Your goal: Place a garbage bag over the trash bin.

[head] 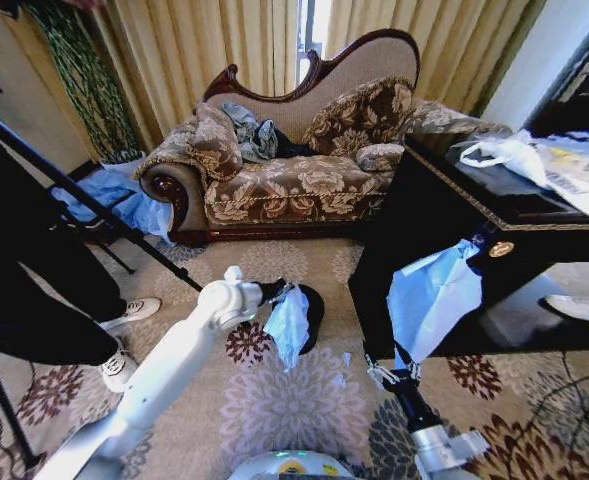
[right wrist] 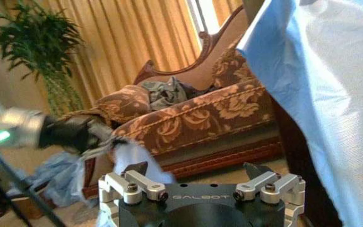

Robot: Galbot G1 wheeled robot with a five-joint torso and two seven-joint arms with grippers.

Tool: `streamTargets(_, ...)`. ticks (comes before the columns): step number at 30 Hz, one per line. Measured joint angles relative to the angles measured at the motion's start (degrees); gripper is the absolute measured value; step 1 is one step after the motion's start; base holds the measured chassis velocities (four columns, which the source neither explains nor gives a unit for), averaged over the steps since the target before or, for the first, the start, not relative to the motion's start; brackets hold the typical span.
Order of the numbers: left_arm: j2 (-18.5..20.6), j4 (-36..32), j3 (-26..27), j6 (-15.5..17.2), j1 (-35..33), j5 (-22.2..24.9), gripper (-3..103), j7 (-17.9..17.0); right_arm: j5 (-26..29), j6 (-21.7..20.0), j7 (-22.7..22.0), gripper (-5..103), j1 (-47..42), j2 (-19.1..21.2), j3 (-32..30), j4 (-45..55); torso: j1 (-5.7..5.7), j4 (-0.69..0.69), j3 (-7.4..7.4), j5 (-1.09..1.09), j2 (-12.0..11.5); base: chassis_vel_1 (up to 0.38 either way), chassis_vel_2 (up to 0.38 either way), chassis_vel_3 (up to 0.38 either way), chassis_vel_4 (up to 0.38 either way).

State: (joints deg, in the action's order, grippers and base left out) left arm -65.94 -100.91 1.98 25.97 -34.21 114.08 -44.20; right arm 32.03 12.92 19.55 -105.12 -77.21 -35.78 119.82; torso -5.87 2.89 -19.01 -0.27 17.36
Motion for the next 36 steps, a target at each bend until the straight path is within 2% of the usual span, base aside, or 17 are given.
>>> streamTargets(4,-2.36,4.88,-0.30,0.00,3.44,0.63,0,0.41,-0.32,0.57,1.05,96,0.27,-0.45,0.68,-1.01,0.00,0.00,0.00,0.01,0.00,0.000,0.000,0.000,0.000)
streamTargets(8,-4.14,8.35,0.08,0.43,4.13,0.61,0,0.71,-0.81,1.10,1.63,95,0.23,-0.69,0.84,-1.49,0.00,0.01,0.00,-0.02,0.00,0.000,0.000,0.000,0.000)
streamTargets(16,-3.24,10.04,2.50,0.85,-1.37,-2.33,0,1.50,-0.95,1.52,2.15,94,-0.30,-0.17,0.66,-1.72,0.00,-0.03,0.00,-0.02,0.00,0.000,0.000,0.000,0.000)
streamTargets(22,-2.02,7.87,6.53,0.67,-6.01,-3.30,0,1.63,-1.85,1.56,2.15,94,-0.35,-0.48,1.21,-2.00,0.00,0.00,0.00,-0.02,0.00,0.000,0.000,0.000,0.000)
streamTargets(27,-1.22,5.90,8.63,0.48,-6.67,-2.62,0,1.57,-2.22,1.64,2.43,94,-0.50,-0.60,1.74,-2.08,0.00,-0.01,0.01,-0.01,0.00,0.000,0.000,0.000,0.000)
streamTargets(30,-1.31,8.31,10.03,0.48,-6.28,-3.02,0,2.17,-3.10,1.96,2.52,94,-0.75,-0.82,3.15,-2.05,0.00,0.00,0.01,-0.01,0.00,0.000,0.000,0.000,0.000)
streamTargets(36,-2.11,11.61,7.90,1.47,-5.90,-4.79,0,3.99,-5.04,3.14,2.41,94,-0.63,-1.03,5.99,-3.80,0.00,0.00,0.01,-0.02,0.00,0.000,0.000,0.000,0.000)
